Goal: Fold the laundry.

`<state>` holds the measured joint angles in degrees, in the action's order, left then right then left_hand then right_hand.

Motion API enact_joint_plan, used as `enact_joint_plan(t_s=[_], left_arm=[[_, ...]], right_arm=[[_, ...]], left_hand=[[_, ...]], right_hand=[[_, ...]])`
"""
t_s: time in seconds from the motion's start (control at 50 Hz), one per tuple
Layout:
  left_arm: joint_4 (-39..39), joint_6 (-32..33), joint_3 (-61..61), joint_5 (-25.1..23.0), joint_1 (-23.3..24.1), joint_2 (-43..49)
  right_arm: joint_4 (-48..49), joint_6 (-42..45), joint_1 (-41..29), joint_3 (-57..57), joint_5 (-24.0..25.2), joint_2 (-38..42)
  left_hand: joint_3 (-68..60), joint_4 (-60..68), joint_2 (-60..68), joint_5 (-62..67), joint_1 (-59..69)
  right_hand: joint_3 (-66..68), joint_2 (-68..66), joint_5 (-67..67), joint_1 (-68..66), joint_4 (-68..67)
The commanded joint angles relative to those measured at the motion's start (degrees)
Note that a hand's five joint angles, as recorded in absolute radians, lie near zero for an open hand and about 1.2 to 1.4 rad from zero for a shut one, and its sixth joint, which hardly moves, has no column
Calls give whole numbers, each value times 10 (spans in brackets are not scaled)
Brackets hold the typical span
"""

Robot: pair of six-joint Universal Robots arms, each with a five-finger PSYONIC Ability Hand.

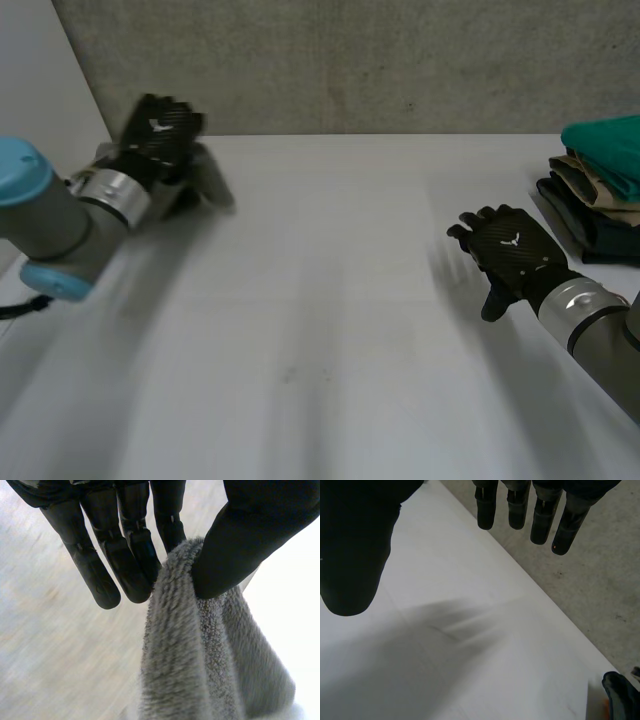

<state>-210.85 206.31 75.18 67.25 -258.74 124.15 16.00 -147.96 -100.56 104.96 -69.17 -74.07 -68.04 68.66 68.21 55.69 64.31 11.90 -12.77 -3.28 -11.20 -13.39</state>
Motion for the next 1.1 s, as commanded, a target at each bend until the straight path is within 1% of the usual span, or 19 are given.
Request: enact_joint_plan(t_s=[0.02, 0.06, 0.12, 0.14, 0.16, 0.2, 0.24, 0.3, 0.32, 0.36, 0.44, 0.54, 0.56, 0.62, 0.68, 0.78, 0.92, 1.04, 1.1], left_arm=[[0, -113, 146, 1, 167, -91], [1, -129, 157, 0, 199, -84], [5, -156, 170, -5, 268, -59], [6, -162, 173, -5, 278, -58], [6, -170, 175, -9, 298, -58], [5, -174, 181, -8, 303, -62], [-2, -178, 182, -3, 299, -79], [-3, -176, 177, 5, 276, -101], [-2, -173, 177, 13, 247, -113], [0, -170, 179, 25, 220, -120], [9, -151, 181, 70, 177, -130], [59, -81, 201, 135, 152, -151], [85, -52, 213, 156, 146, -159], [138, -18, 240, 194, 141, -173], [167, -14, 262, 215, 143, -181], [206, -45, 300, 228, 151, -192], [211, -109, 308, 231, 169, -183], [201, -117, 300, 230, 170, -143], [194, -118, 289, 234, 170, -119]], right_arm=[[0, -31, 1, -2, -11, -8], [0, -31, 1, -2, -12, -9], [1, -31, 1, -2, -15, -9], [1, -31, 1, -2, -15, -8], [1, -31, 1, -2, -14, -8], [1, -31, 1, -3, -14, -8], [1, -32, 1, -4, -14, -8], [0, -32, 0, -5, -14, -8], [-2, -31, -2, -8, -15, -8], [-5, -31, -3, -12, -15, -8], [-16, -26, -4, -15, -16, -8], [-69, -24, -31, -22, -16, -28], [-82, -25, -38, -26, -16, -34], [-127, -24, -61, -39, -16, -42], [-153, -24, -78, -53, -15, -39], [-166, -8, -150, -100, -19, 2], [-167, 22, -220, -161, -35, 73], [-141, 37, -271, -218, -49, 156], [-110, 38, -280, -232, -57, 184]], left_hand=[[-120, 113, 118, 143, 157], [-120, 113, 118, 143, 157], [-108, 102, 106, 132, 145], [-1, -5, 0, 25, 39], [203, -209, -204, -179, -165], [364, -370, -366, -340, -327], [463, -470, -465, -440, -426], [466, -472, -467, -442, -428], [466, -472, -467, -442, -428], [464, -470, -466, -440, -427], [455, -462, -457, -432, -418], [455, -462, -457, -432, -418], [455, -462, -457, -432, -418], [455, -462, -457, -432, -418], [454, -460, -456, -430, -417], [452, -458, -454, -429, -415], [445, -452, -447, -422, -408], [343, -349, -345, -319, -306], [199, -205, -200, -175, -161]], right_hand=[[-19, 28, 33, 12, 34], [-19, 28, 33, 12, 34], [-19, 28, 33, 12, 34], [-19, 28, 33, 12, 34], [-19, 28, 33, 12, 34], [-19, 28, 33, 12, 34], [-19, 28, 33, 12, 34], [-19, 28, 33, 12, 34], [-19, 28, 33, 12, 34], [-19, 28, 33, 12, 34], [-19, 28, 33, 12, 34], [-19, 28, 33, 12, 34], [-19, 28, 33, 12, 34], [-19, 28, 33, 12, 34], [-19, 28, 33, 12, 34], [-19, 28, 33, 12, 34], [-19, 28, 33, 12, 34], [-19, 28, 33, 12, 34], [-19, 28, 33, 12, 34]])
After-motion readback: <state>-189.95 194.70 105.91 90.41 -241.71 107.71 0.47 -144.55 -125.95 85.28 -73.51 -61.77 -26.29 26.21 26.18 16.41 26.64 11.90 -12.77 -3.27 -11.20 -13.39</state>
